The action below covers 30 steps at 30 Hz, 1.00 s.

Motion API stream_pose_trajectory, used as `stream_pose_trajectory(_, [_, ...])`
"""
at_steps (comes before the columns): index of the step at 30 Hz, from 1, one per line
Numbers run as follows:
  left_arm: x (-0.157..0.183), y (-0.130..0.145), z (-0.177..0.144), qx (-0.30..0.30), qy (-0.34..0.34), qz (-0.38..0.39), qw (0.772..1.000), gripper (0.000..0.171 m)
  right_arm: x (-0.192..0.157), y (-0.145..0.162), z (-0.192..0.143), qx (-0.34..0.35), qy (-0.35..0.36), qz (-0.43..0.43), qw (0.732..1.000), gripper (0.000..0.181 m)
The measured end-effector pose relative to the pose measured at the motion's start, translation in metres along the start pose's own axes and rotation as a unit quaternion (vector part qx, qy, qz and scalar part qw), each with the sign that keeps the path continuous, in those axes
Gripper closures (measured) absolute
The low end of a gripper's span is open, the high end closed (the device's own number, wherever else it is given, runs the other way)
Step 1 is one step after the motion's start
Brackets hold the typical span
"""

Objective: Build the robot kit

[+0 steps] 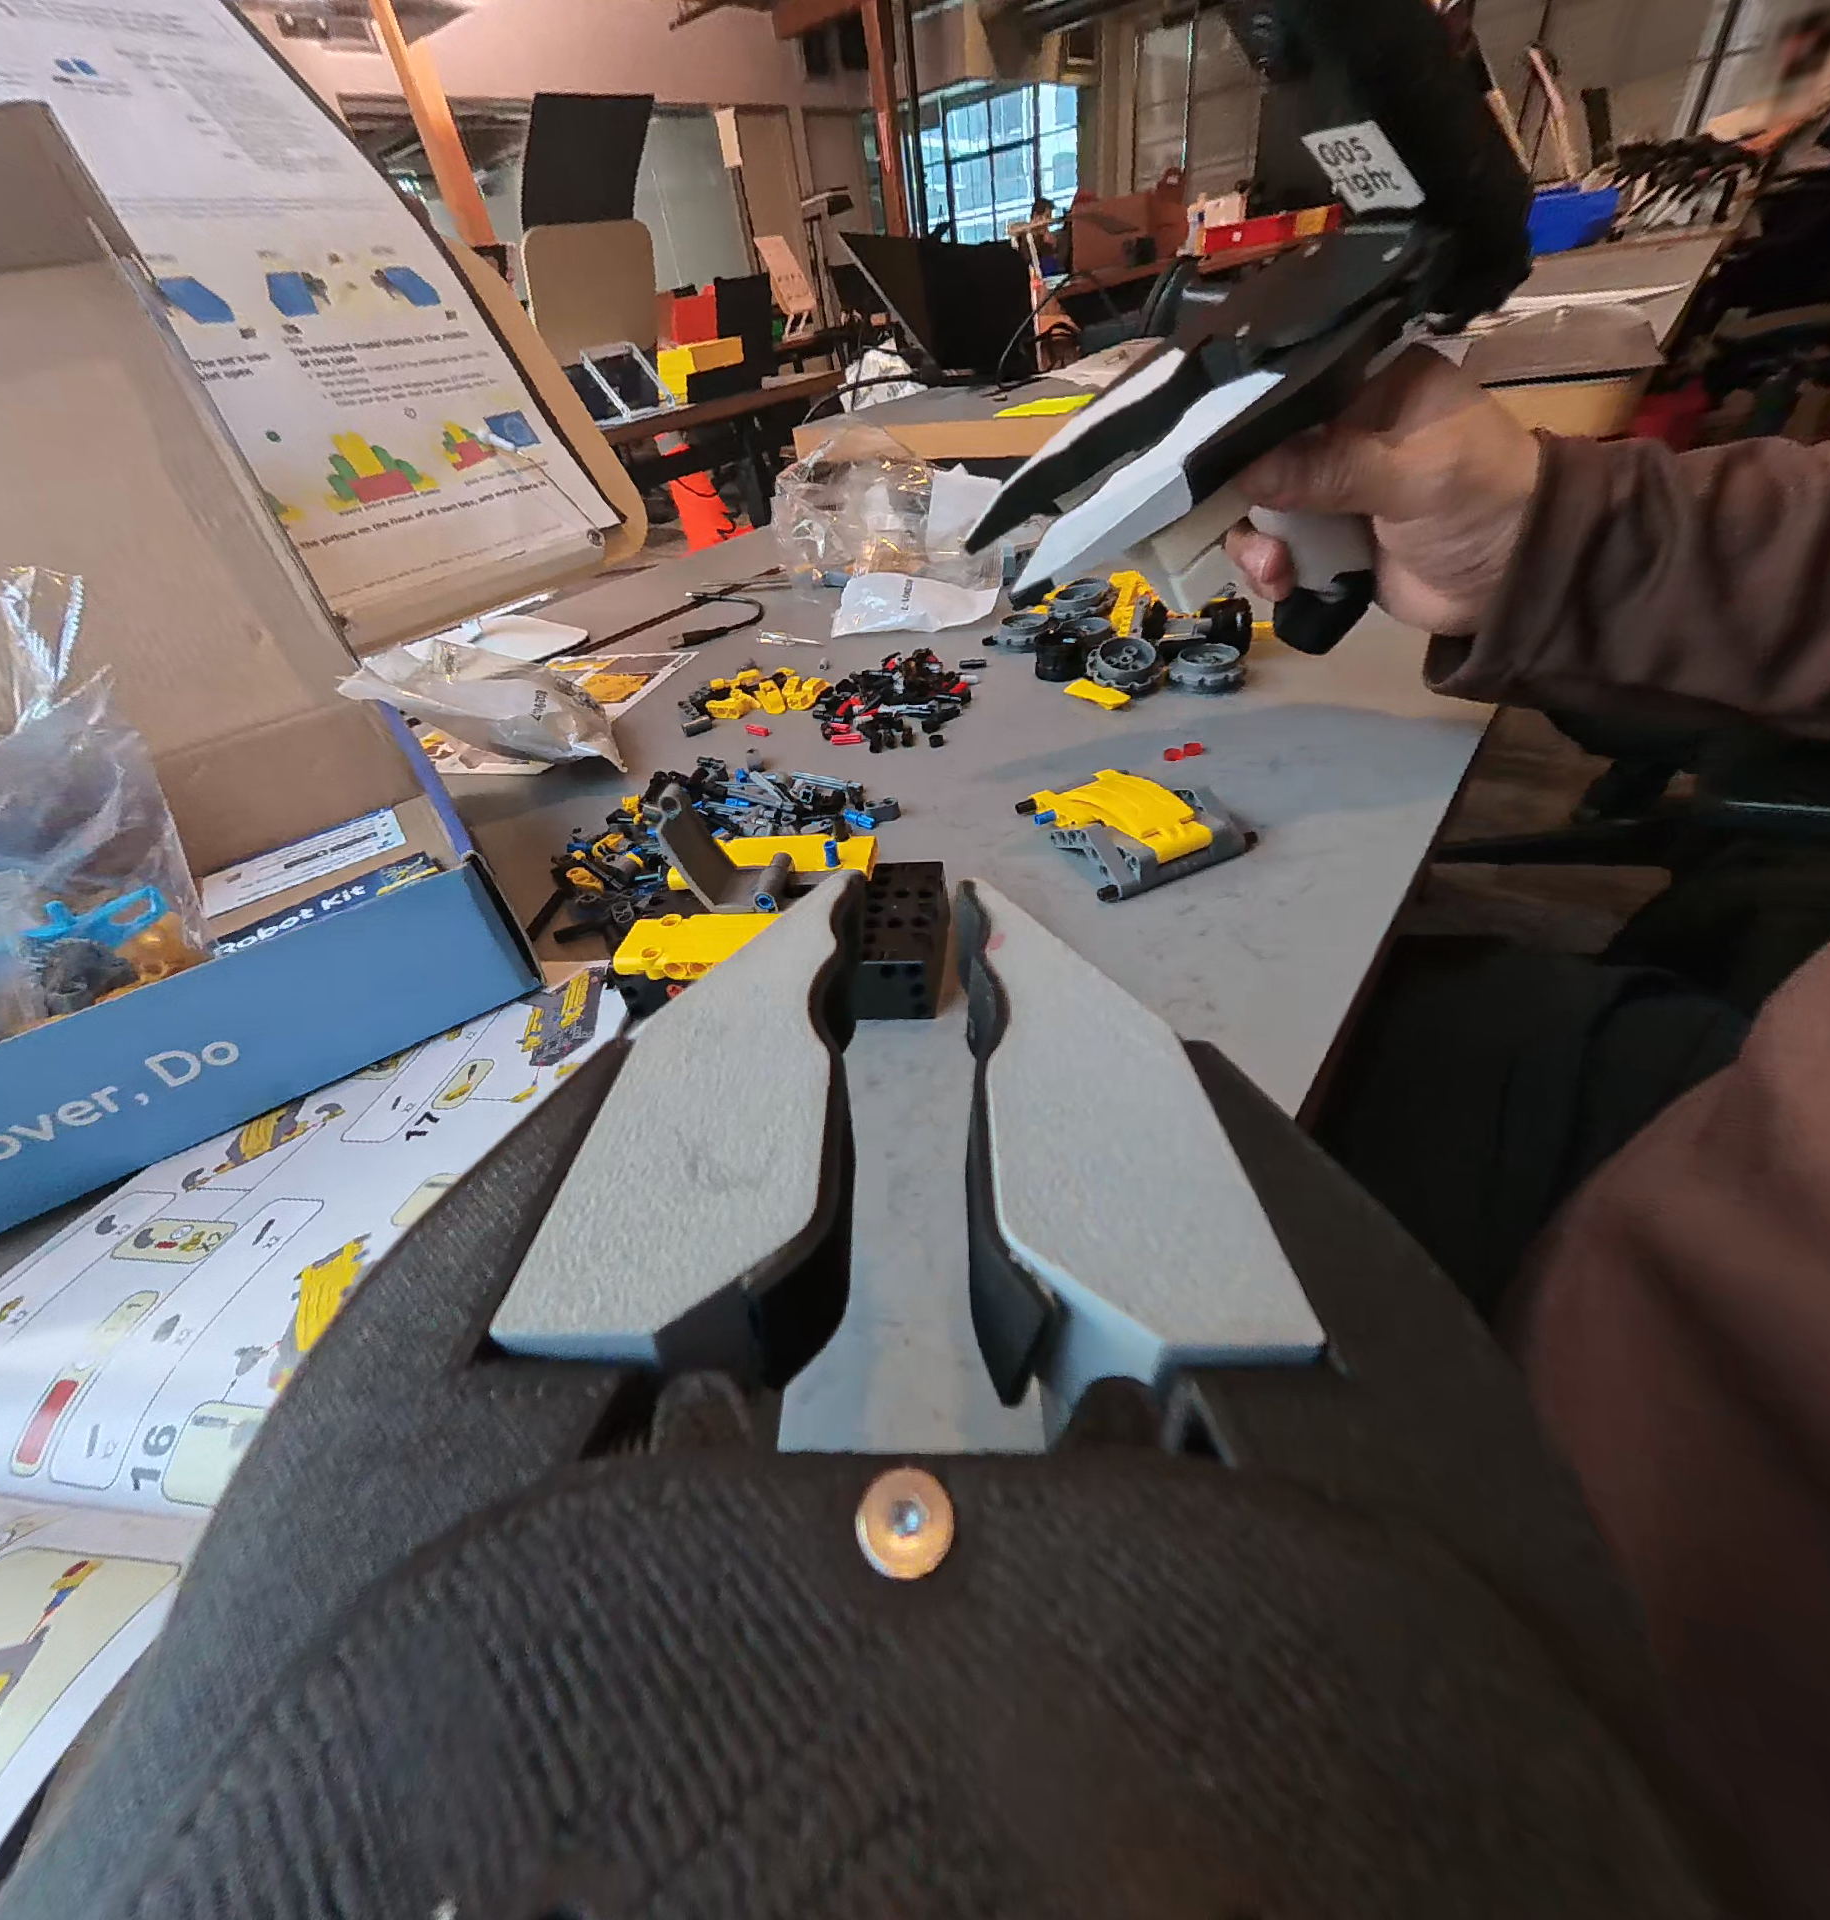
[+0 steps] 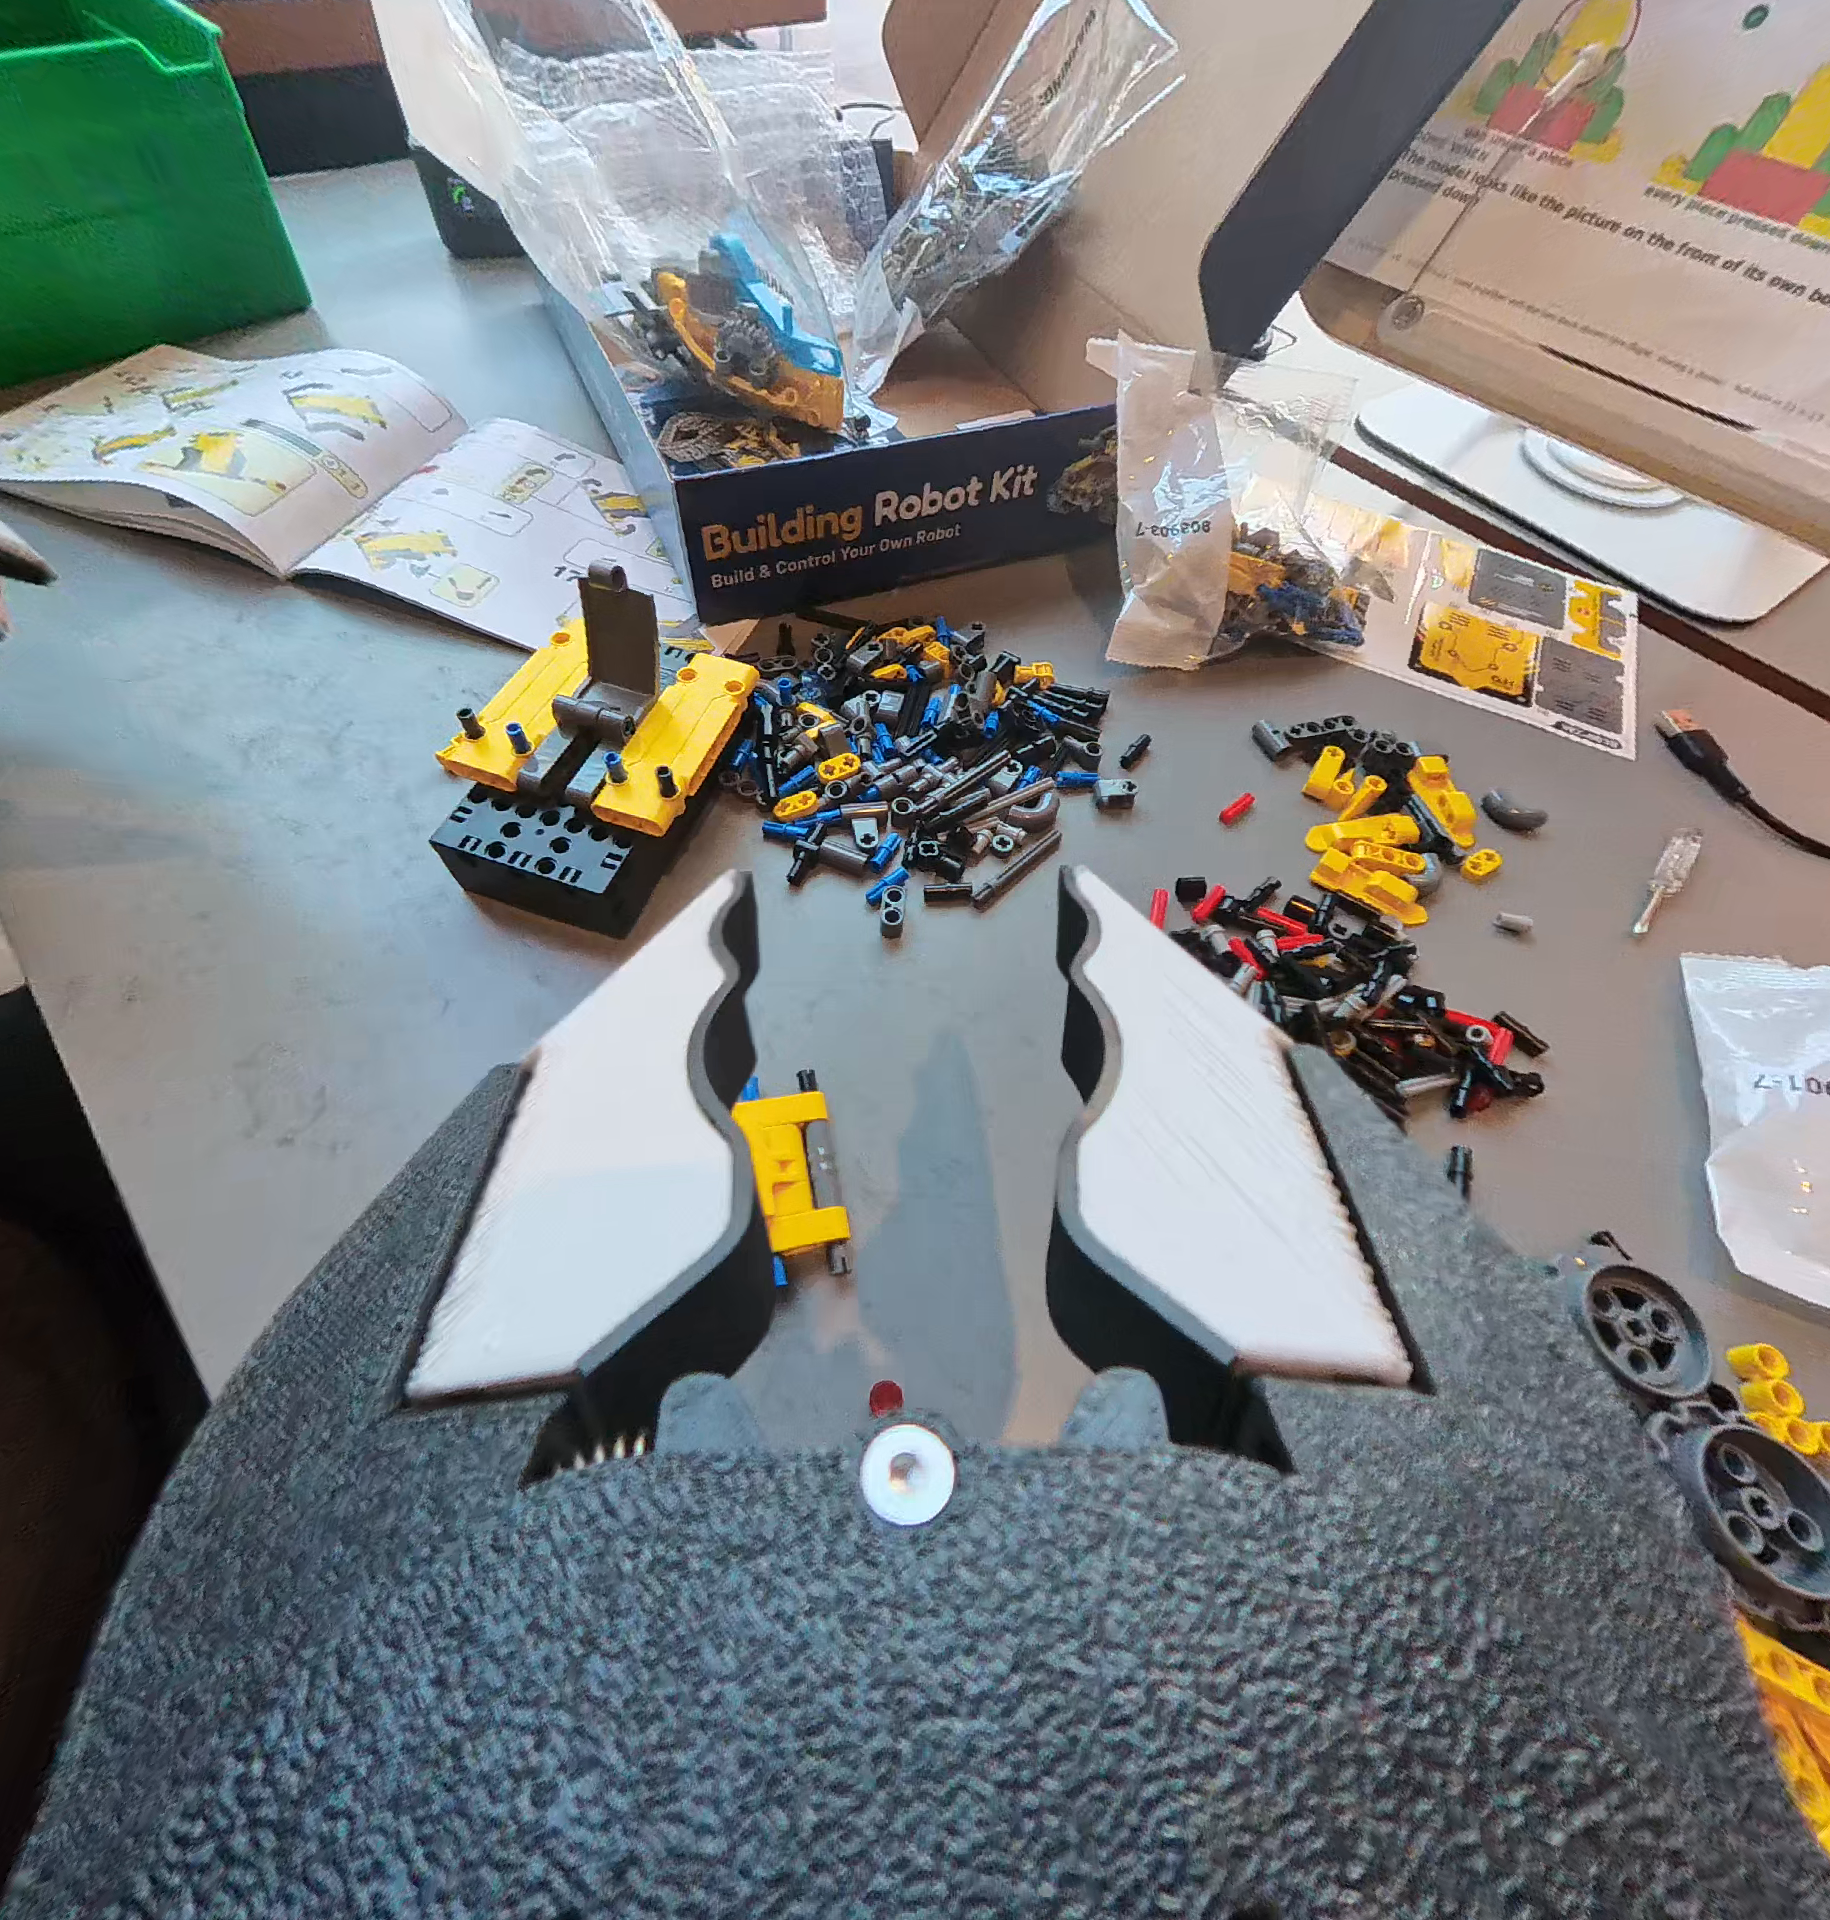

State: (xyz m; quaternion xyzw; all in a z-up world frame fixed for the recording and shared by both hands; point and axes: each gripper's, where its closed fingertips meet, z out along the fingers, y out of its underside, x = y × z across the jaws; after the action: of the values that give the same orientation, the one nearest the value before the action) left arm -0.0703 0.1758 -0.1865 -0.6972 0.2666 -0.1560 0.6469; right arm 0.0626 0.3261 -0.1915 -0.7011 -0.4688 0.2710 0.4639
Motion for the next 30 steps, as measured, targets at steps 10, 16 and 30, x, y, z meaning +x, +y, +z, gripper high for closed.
stream_pose_trajectory(10, [0.002,0.008,0.006,-0.031,0.021,-0.016,0.999,0.156,0.012,0.015,-0.018,0.016,0.069,-0.028,0.997,0.181])
stream_pose_trajectory(16, [0.002,0.008,0.006,-0.032,0.016,-0.011,0.999,0.157,0.016,0.029,-0.019,0.002,0.075,0.002,0.997,0.181])
stream_pose_trajectory(30, [0.006,0.009,0.005,-0.032,0.008,0.009,0.999,0.16,0.021,0.032,-0.019,0.017,0.104,0.014,0.994,0.181])
